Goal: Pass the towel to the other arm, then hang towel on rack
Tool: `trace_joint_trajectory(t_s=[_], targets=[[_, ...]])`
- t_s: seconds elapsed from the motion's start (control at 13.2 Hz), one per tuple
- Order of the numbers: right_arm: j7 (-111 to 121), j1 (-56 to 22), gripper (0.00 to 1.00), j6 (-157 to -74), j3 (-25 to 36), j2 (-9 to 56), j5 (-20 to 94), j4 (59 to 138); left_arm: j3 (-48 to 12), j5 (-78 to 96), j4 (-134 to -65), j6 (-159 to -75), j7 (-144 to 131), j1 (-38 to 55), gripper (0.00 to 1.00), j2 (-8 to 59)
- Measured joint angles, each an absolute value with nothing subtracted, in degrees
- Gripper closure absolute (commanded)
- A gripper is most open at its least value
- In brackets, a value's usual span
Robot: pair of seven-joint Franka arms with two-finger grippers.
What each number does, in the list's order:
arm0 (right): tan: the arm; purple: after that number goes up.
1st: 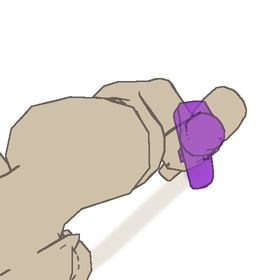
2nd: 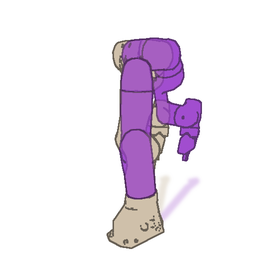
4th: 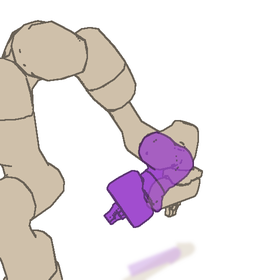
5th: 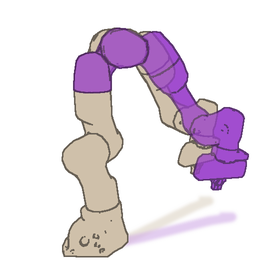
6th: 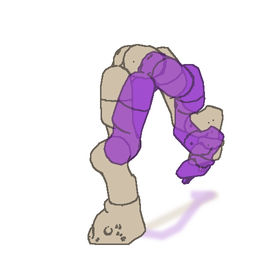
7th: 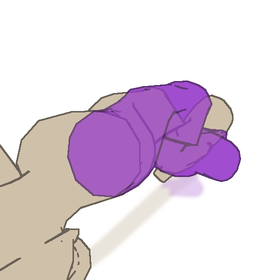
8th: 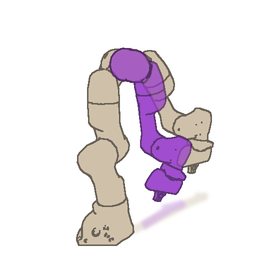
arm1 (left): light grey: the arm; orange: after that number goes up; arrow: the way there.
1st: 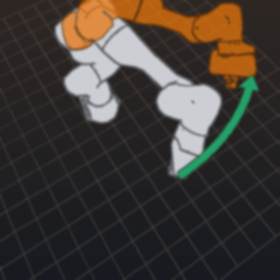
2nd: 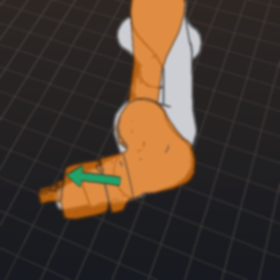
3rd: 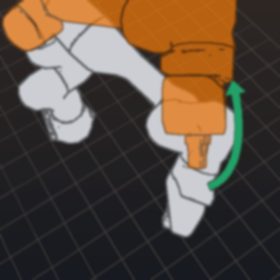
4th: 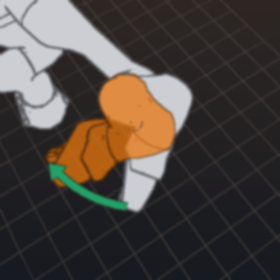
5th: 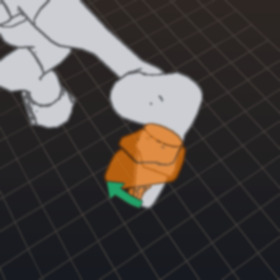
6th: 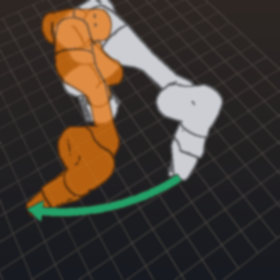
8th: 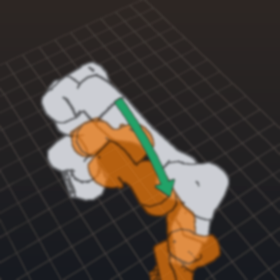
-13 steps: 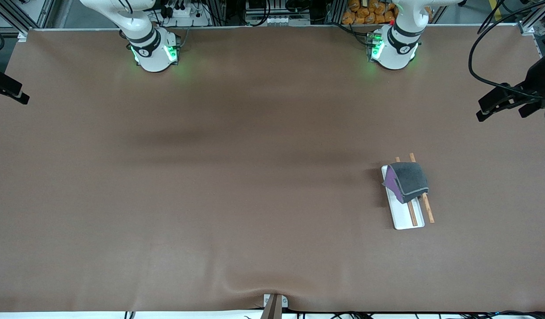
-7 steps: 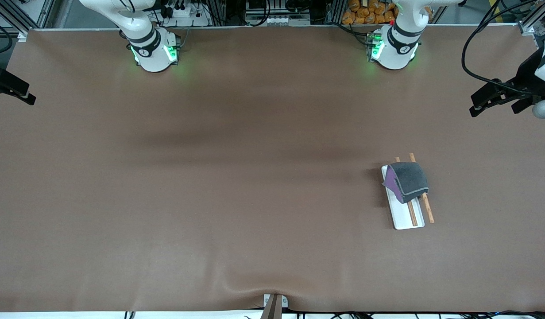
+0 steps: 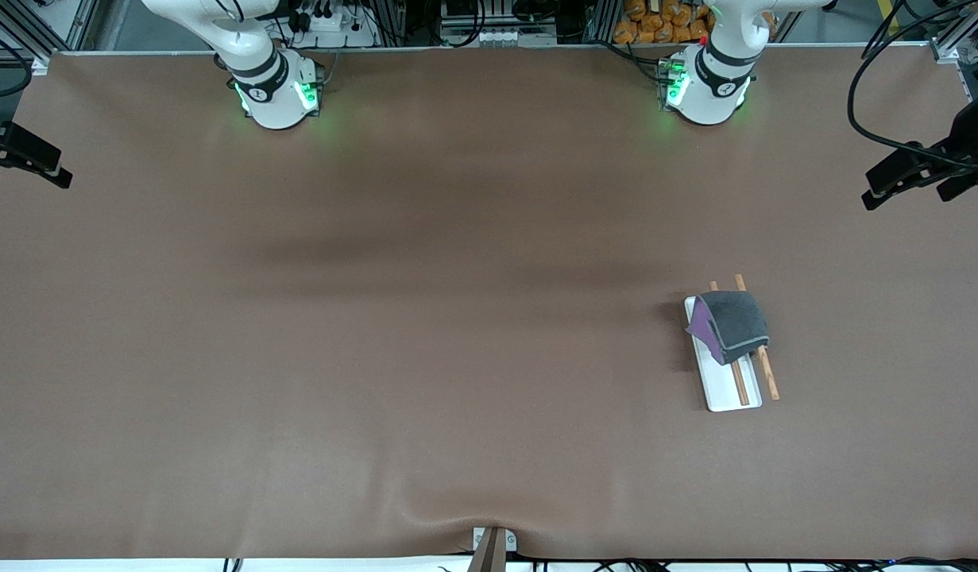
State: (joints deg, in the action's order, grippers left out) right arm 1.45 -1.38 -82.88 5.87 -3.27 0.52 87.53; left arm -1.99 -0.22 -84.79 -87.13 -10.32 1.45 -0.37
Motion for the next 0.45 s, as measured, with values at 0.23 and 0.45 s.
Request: trace_joint_trajectory(t_s=[0.23, 0.45], targets=[[1.45, -1.38, 0.00, -82.88, 5.87, -3.27, 0.52, 87.53, -1.27, -0.22, -84.81, -87.11, -10.32, 2.33, 0.00, -0.47], [1.45, -1.38, 0.00, -82.88, 5.87, -3.27, 0.52, 87.53, -1.12, -0.22, -84.81, -87.11, -10.32, 2.36, 0.00, -0.47]])
